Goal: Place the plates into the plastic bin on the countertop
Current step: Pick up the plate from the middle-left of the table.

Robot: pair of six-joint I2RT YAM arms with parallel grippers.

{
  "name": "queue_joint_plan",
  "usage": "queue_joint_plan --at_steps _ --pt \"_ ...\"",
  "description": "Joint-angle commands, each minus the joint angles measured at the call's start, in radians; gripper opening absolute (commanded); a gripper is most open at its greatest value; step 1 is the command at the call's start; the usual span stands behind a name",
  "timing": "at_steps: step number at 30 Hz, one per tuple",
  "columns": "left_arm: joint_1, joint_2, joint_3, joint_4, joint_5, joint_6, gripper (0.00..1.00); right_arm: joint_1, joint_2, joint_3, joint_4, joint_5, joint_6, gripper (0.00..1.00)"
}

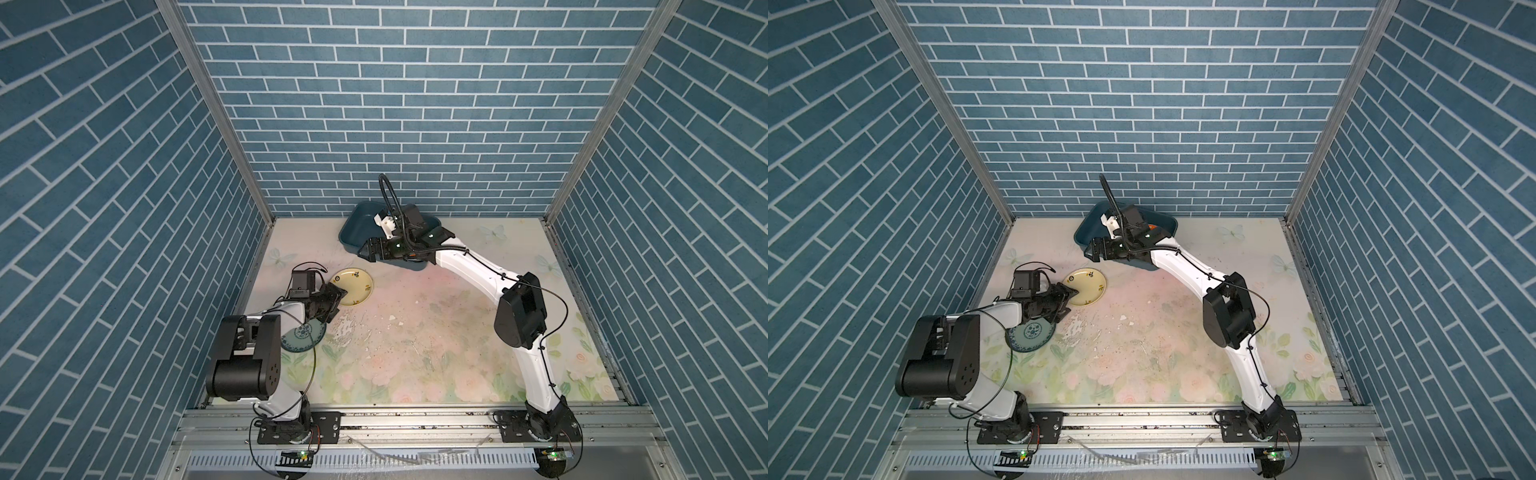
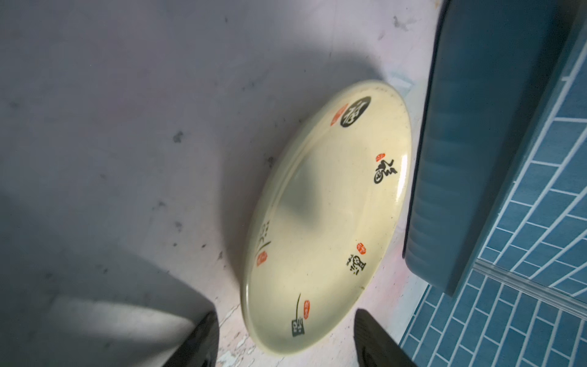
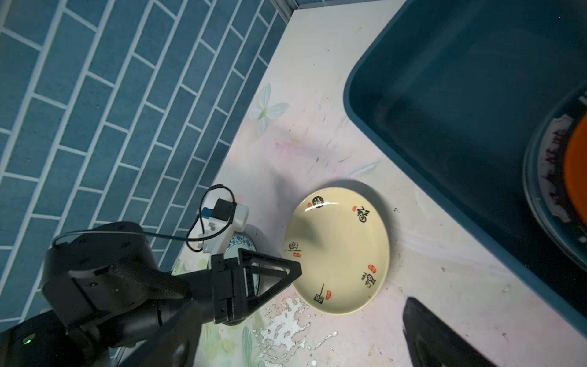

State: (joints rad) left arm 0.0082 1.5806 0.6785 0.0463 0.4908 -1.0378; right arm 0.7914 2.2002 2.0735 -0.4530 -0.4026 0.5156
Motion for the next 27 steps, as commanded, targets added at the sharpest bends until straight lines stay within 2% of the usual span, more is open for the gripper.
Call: queue_joint_plan --at_steps 1,4,9,18,21,27 --pt "0.013 0.045 0.016 -0.055 0.017 0.049 0.6 0.018 0.027 0.043 -0.049 0.034 -0.039 0.98" --pt "0.019 0.092 0.051 -0.044 0.04 0.055 0.48 0.03 0.026 0.038 -0.057 0.076 -0.036 0.98" --pt "0.025 0.147 0.075 -0.042 0.065 0.075 0.36 0.038 0.0 -0.006 -0.049 0.136 -0.013 0.98" --pt "0.027 0.132 0.138 -0.167 0.069 0.149 0.05 0.04 -0.099 -0.129 -0.012 0.241 0.043 0.98" --pt "0.027 0.091 0.178 -0.251 0.053 0.187 0.0 0.04 -0.123 -0.143 -0.012 0.277 0.041 0.98" --pt "0.029 -0.048 0.294 -0.492 0.005 0.264 0.0 0.025 -0.187 -0.155 0.02 0.368 0.032 0.98"
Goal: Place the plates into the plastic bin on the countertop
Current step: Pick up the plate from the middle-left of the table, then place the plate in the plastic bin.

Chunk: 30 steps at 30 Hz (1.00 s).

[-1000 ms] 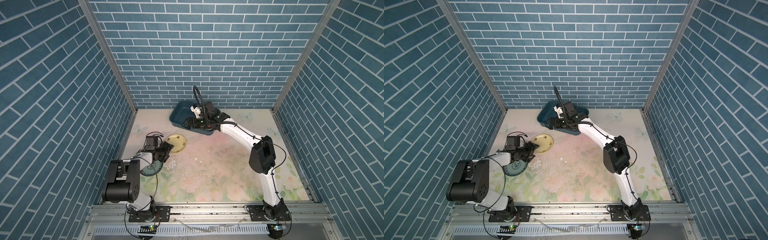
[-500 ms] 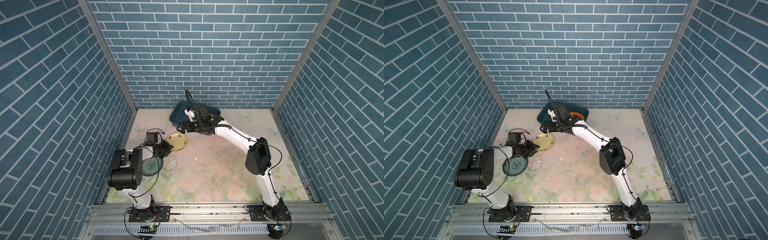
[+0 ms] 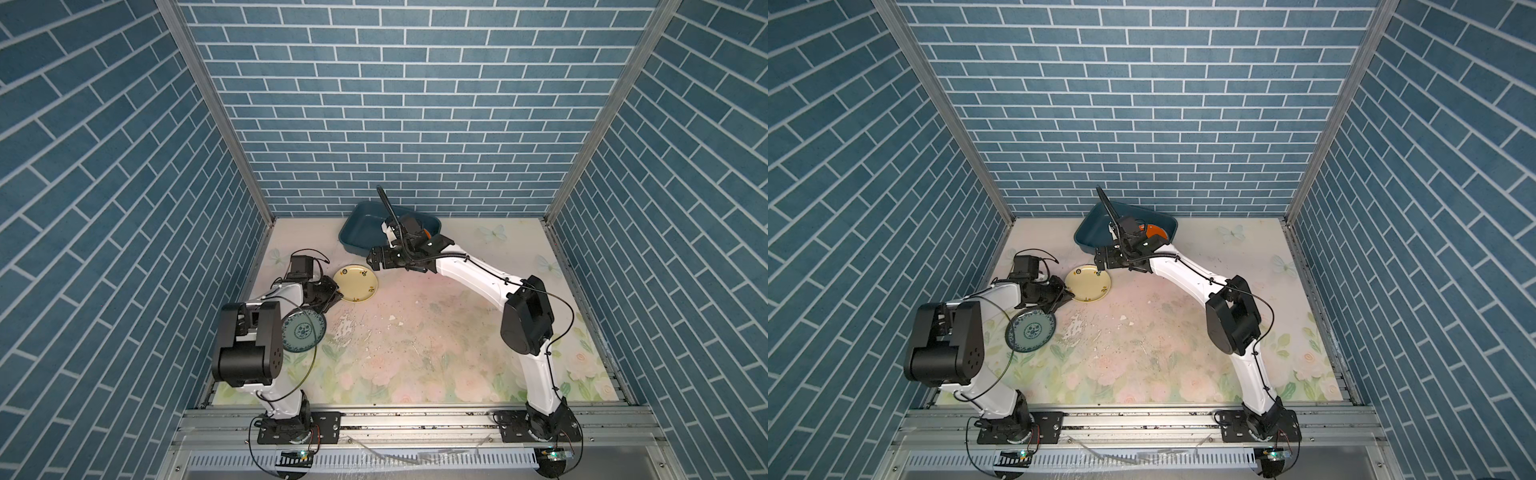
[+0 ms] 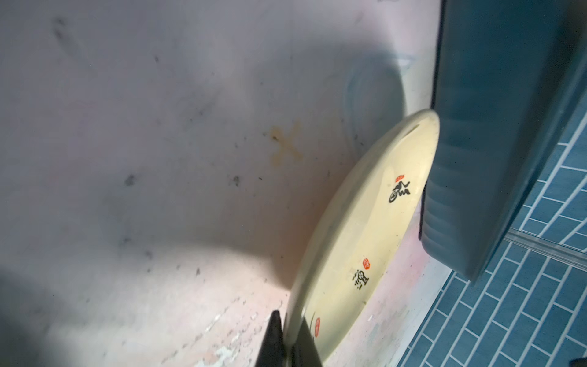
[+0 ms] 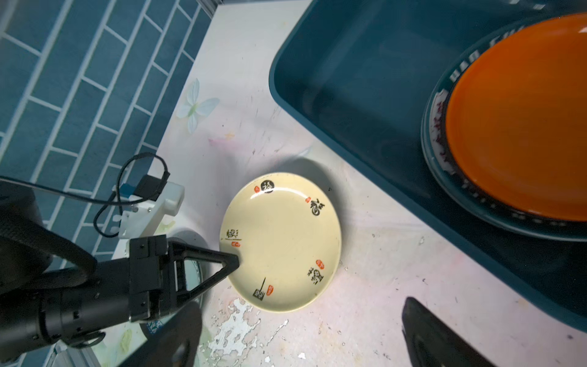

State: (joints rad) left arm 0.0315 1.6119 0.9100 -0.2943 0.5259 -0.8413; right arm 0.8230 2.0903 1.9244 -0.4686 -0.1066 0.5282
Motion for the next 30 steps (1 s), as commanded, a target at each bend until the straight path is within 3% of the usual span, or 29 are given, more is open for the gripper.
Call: queue_joint_plan --at_steps 1,6,10,22,30 --pt "0.005 -0.106 0.09 -0.192 -0.036 0.076 0.0 -0.015 -0.092 -0.009 0.045 0.084 0.018 0.98" --pt "0.005 -0.18 0.214 -0.288 -0.01 0.06 0.0 -0.085 -0.158 -0.024 0.072 0.122 0.004 0.98" --pt "-0.002 -0.137 0.346 -0.269 0.041 0.03 0.0 -0.185 -0.198 -0.028 0.118 0.081 0.005 0.98" --pt "-0.188 0.311 0.832 -0.222 0.048 0.042 0.0 -0.358 -0.214 0.008 0.096 0.039 -0.041 0.98" --pt "-0.259 0.569 0.984 -0.107 0.066 -0.051 0.0 -0.393 -0.299 -0.113 0.101 0.071 -0.042 0.98"
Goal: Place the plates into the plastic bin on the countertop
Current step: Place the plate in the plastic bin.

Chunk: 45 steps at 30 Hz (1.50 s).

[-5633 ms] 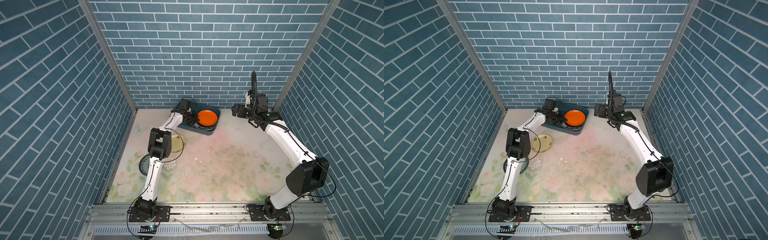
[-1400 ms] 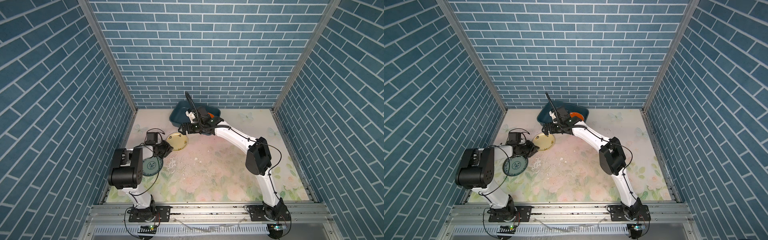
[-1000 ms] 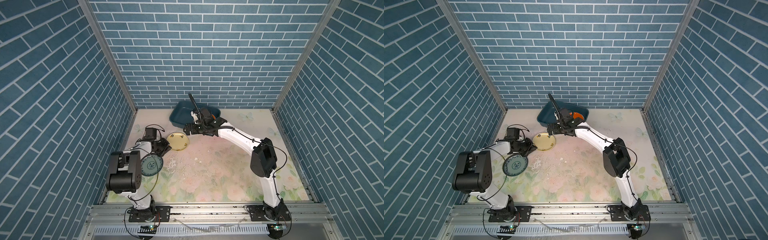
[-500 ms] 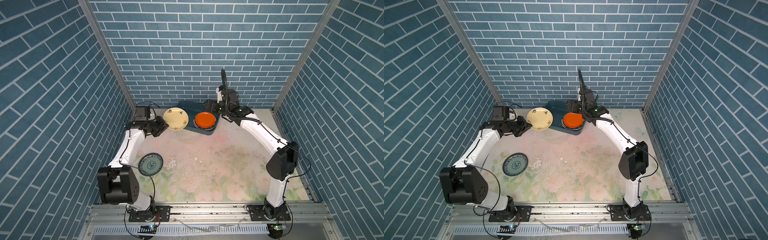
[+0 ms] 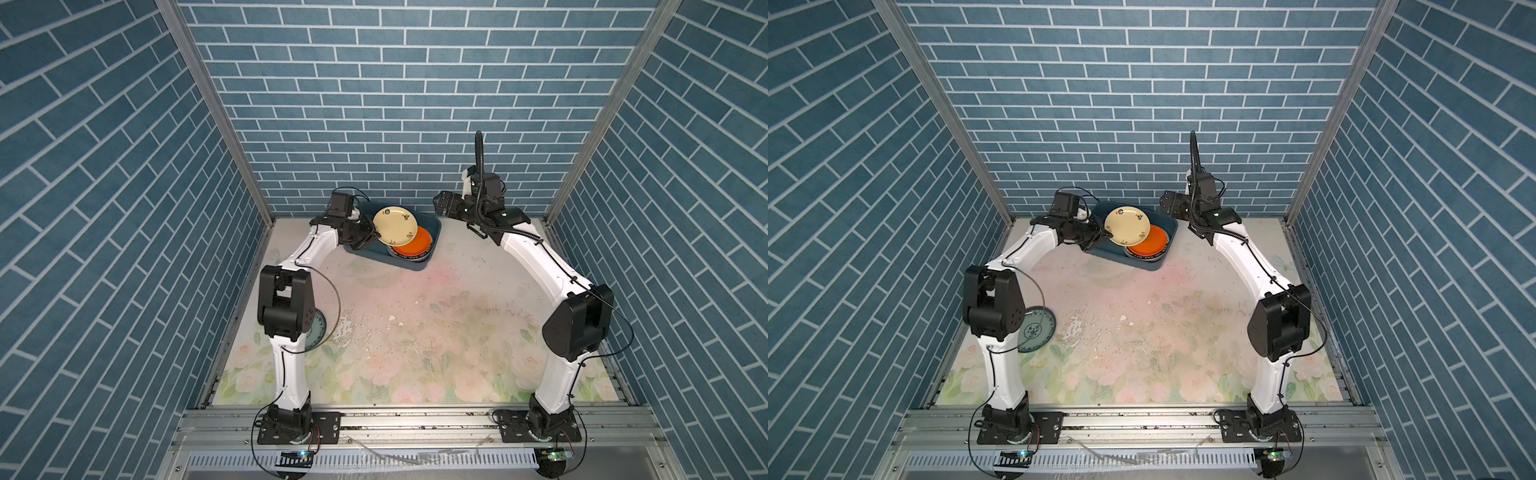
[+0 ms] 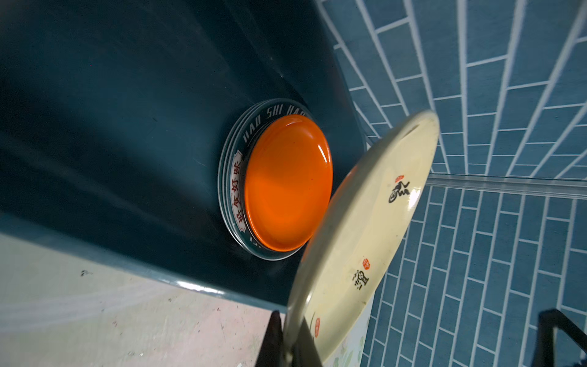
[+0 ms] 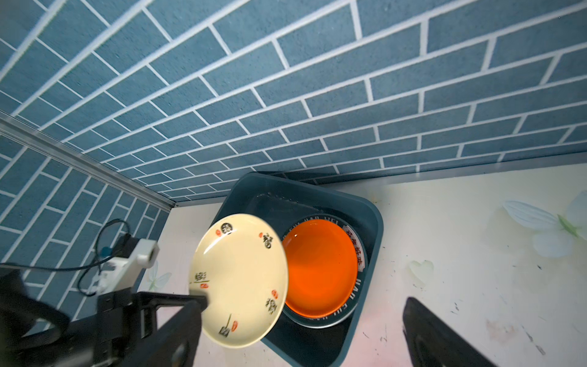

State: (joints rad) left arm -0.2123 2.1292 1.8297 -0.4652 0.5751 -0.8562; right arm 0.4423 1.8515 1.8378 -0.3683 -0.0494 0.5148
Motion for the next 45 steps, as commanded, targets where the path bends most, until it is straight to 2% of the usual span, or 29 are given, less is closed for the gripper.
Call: queue_joint_plan --at_steps 1,10,19,27,30,34,37,41,45 --pt "-0.023 0.084 0.095 0.068 0.021 -0.043 0.0 -0.017 -0.069 -0.038 0.0 0.017 -0.026 0.98" --pt "-0.083 0.313 0.392 -0.004 0.002 -0.082 0.0 -0.037 -0.121 -0.099 -0.02 0.059 -0.019 0.98" --pt "-0.096 0.321 0.354 -0.064 -0.087 -0.085 0.0 -0.056 -0.119 -0.101 -0.026 0.065 -0.019 0.98" --pt "-0.098 0.325 0.354 -0.138 -0.119 -0.062 0.0 -0.071 -0.078 -0.065 -0.026 0.027 -0.013 0.98" --pt "-0.098 0.337 0.36 -0.147 -0.112 -0.065 0.07 -0.075 -0.065 -0.057 -0.027 0.019 -0.013 0.98" --pt "-0.106 0.353 0.391 -0.162 -0.11 -0.057 0.24 -0.081 -0.058 -0.055 -0.024 0.017 -0.013 0.98" --pt "-0.109 0.357 0.408 -0.17 -0.113 -0.055 0.44 -0.087 -0.057 -0.055 -0.017 0.015 -0.013 0.98" --pt "-0.111 0.354 0.425 -0.198 -0.128 -0.041 0.54 -0.097 -0.053 -0.054 -0.01 0.004 -0.013 0.98" --pt "-0.111 0.36 0.474 -0.27 -0.14 0.003 0.56 -0.106 -0.037 -0.044 -0.01 -0.011 -0.007 0.99"
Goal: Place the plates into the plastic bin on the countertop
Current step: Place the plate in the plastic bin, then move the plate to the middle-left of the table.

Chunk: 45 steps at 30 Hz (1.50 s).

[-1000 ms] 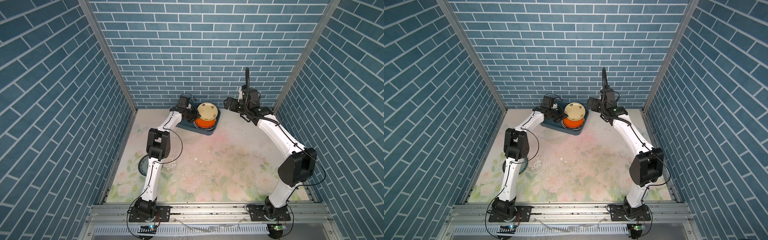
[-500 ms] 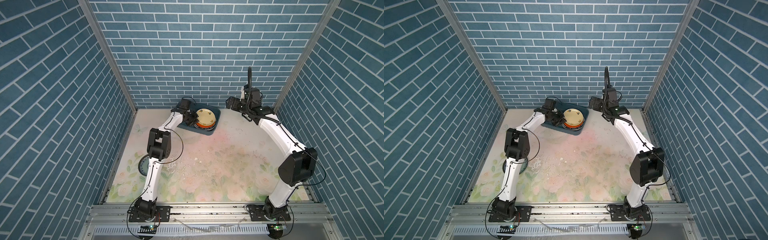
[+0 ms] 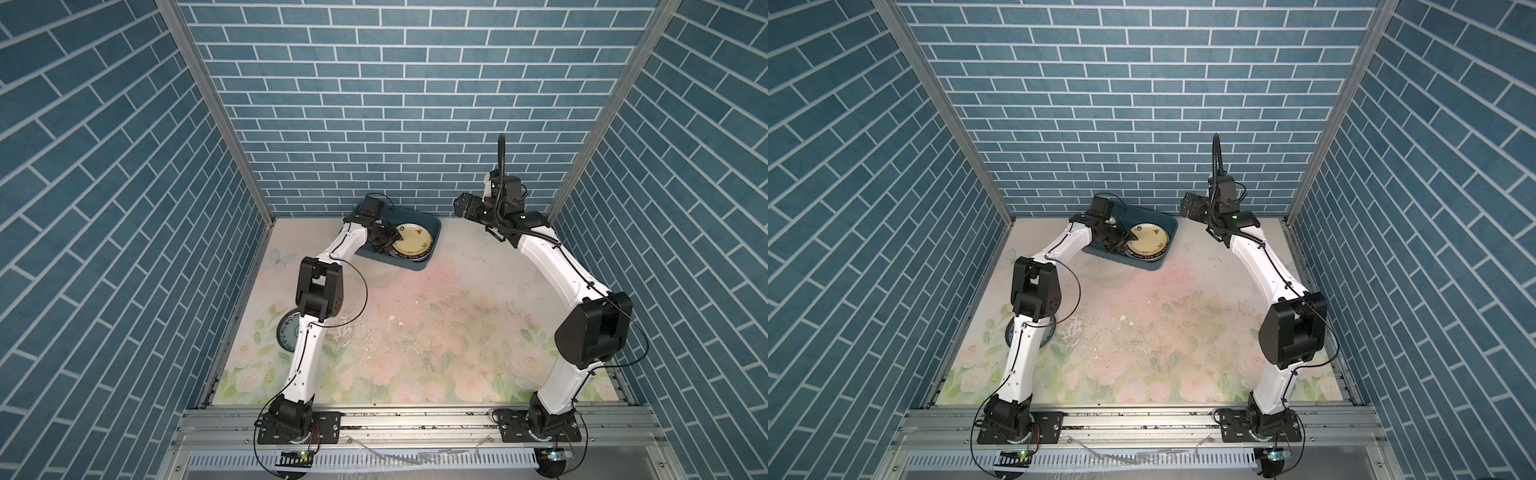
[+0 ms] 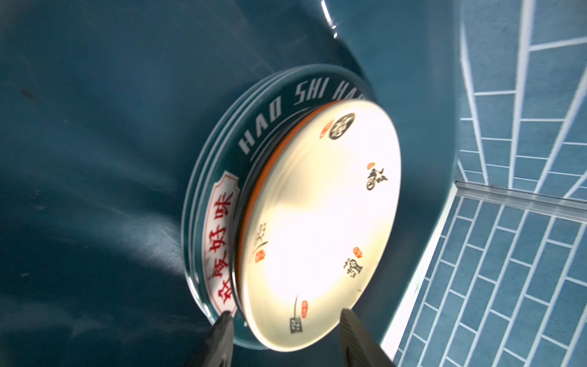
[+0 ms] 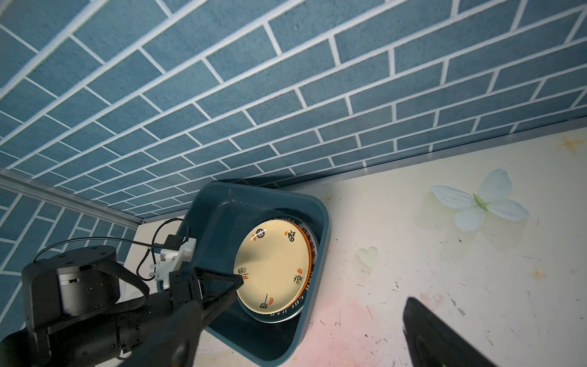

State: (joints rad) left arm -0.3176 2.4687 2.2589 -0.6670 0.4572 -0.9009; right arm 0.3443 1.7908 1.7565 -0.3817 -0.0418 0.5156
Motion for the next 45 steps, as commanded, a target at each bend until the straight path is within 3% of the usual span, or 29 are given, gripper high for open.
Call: queue_joint_plan --at_steps 1,8,17,21,26,29,34,41,45 --pt "-0.006 0.022 0.064 -0.096 -0.032 0.061 0.57 -0.009 0.029 0.043 0.001 -0.025 -0.006 0.98" --pt "0.008 -0.077 0.051 -0.143 -0.106 0.154 0.61 -0.016 0.08 0.098 0.0 -0.083 0.001 0.98" --pt "0.162 -0.458 -0.445 0.11 -0.119 0.155 0.65 0.016 0.2 0.227 -0.004 -0.172 0.016 0.98" --pt "0.269 -0.642 -0.714 0.182 -0.119 0.095 0.66 0.079 0.299 0.387 -0.089 -0.218 -0.019 0.99" --pt "0.391 -0.876 -0.993 0.127 -0.157 0.085 0.66 0.189 0.458 0.602 -0.204 -0.262 -0.067 0.99" --pt "0.465 -1.012 -1.138 0.087 -0.162 0.086 0.68 0.245 0.513 0.644 -0.192 -0.302 -0.039 0.98" --pt "0.629 -1.233 -1.393 0.065 -0.057 0.045 0.69 0.335 0.561 0.649 -0.173 -0.326 -0.014 0.98" --pt "0.783 -1.453 -1.557 -0.116 0.014 0.098 0.71 0.411 0.577 0.604 -0.151 -0.321 0.001 0.99" --pt "0.817 -1.464 -1.631 -0.136 0.051 0.109 0.71 0.434 0.588 0.592 -0.137 -0.322 0.013 0.99"
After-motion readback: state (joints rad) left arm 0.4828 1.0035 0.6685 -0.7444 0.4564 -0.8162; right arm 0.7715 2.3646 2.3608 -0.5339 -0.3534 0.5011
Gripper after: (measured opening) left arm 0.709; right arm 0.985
